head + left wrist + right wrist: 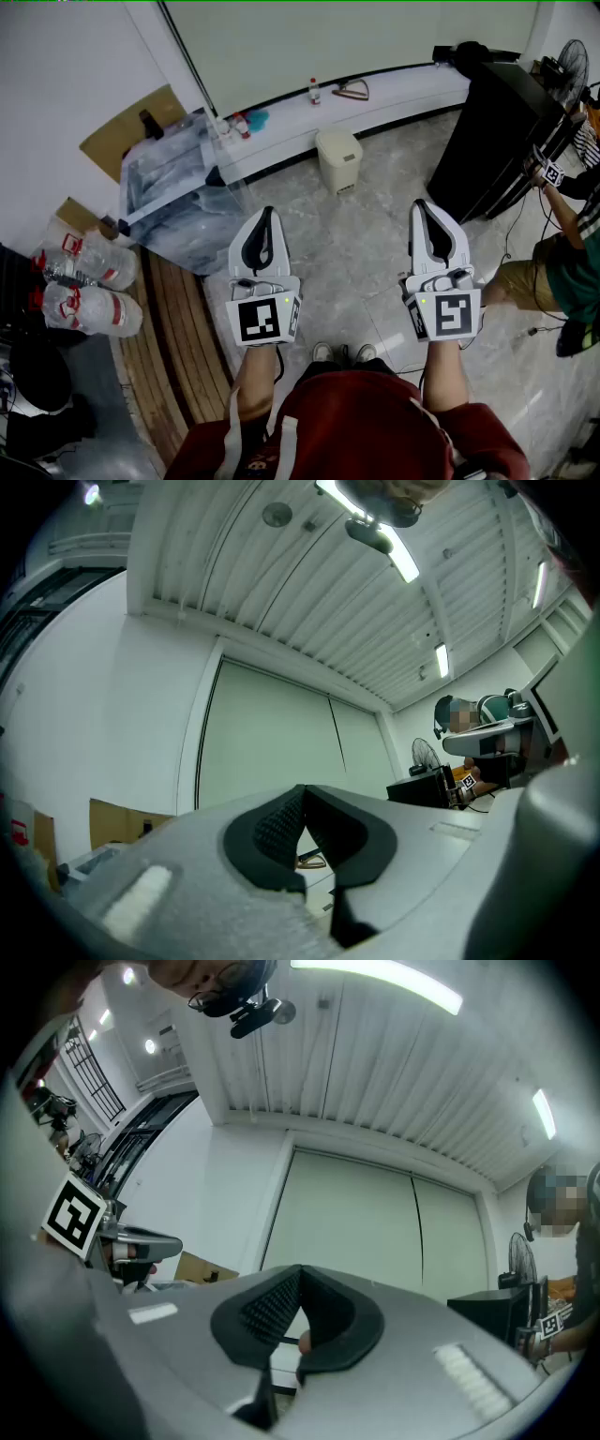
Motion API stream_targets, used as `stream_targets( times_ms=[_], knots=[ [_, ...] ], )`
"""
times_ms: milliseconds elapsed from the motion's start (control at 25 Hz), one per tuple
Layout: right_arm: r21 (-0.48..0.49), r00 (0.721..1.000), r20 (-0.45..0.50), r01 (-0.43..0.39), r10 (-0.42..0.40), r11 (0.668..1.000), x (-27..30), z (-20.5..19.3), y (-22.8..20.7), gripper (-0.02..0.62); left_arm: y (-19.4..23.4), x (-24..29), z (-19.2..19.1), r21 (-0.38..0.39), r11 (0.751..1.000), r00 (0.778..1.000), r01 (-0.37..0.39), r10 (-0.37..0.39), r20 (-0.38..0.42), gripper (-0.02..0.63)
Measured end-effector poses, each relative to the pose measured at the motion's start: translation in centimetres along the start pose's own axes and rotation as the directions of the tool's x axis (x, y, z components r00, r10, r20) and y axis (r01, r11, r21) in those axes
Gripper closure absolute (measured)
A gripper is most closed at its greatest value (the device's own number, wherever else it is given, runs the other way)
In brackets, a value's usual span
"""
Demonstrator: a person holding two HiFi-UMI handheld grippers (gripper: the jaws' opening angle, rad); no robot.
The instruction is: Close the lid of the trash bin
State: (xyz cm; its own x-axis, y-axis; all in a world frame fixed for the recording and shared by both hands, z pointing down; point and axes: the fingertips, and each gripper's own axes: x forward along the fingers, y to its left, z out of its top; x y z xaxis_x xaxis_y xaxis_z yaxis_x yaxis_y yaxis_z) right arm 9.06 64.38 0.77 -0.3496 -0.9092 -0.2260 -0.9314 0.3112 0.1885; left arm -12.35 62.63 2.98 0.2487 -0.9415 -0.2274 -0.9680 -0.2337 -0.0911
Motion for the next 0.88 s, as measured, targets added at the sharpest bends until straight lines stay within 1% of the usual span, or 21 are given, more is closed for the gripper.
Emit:
stream_targets(
  times_ms=[120, 480, 880],
  knots=[
    [-0.019, 1.000, -0.010, -0.002, 0.001, 1.000, 0.3, -0.5, 1.1, 0.597, 1.3, -0.4, -0.1, 0.004, 1.000, 1.000, 0.001, -0.001, -0.001, 0.606],
    [-0.005, 1.000, -0.007, 0.026, -0.026, 1.000, 2.0, -0.6, 4.9, 0.596, 5.4, -1.2, -0.8, 0.012, 1.000, 1.000, 0.013, -0.013, 0.005, 0.606],
    [-0.016, 0.997, -0.024, 0.074, -0.074, 0.997, 2.6, -2.3, 5.3, 0.597, 6.5, -0.3, -2.7, -0.014, 0.999, 0.999, 0.042, -0.042, 0.002, 0.606]
  ],
)
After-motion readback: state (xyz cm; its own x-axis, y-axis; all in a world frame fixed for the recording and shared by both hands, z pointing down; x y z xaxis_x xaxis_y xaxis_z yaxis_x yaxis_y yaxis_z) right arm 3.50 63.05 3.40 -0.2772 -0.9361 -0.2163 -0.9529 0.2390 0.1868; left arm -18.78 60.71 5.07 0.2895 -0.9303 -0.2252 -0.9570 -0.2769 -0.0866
